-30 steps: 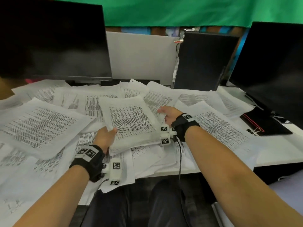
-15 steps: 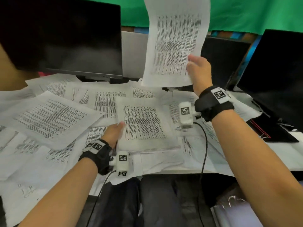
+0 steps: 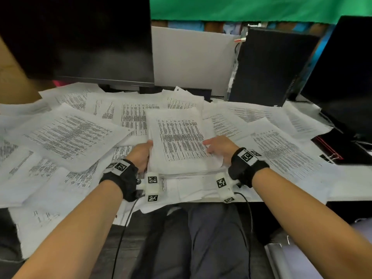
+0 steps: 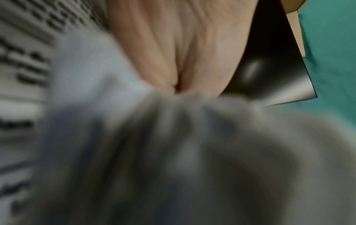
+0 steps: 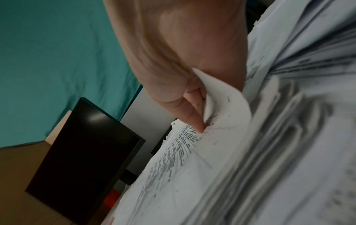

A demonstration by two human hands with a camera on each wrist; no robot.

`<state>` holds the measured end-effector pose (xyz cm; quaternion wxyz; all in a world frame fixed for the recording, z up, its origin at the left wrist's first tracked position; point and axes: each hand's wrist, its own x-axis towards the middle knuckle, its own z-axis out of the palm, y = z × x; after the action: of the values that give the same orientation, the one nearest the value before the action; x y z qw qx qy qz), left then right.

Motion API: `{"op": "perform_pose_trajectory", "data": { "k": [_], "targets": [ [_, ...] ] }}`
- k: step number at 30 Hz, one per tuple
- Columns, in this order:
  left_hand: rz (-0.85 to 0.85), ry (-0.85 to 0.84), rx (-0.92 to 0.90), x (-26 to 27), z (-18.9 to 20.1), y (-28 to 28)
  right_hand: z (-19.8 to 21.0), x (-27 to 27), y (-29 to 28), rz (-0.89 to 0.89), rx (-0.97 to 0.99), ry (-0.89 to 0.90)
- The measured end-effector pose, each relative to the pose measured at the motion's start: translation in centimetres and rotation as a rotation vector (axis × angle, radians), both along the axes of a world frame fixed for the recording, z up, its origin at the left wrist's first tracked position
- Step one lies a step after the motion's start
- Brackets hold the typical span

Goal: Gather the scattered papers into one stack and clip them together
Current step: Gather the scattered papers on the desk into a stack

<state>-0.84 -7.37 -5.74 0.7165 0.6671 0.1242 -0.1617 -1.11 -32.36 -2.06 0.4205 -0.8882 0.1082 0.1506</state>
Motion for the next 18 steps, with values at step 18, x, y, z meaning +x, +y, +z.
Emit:
{"op": "perform_pose_trajectory", "data": {
  "k": [18],
  "targets": [
    [-0.022, -0.087, 0.317, -0.2, 0.2, -1.5, -0.7, -1.8, -0.8, -0.139, 0.237, -0.094]
  ]
}}
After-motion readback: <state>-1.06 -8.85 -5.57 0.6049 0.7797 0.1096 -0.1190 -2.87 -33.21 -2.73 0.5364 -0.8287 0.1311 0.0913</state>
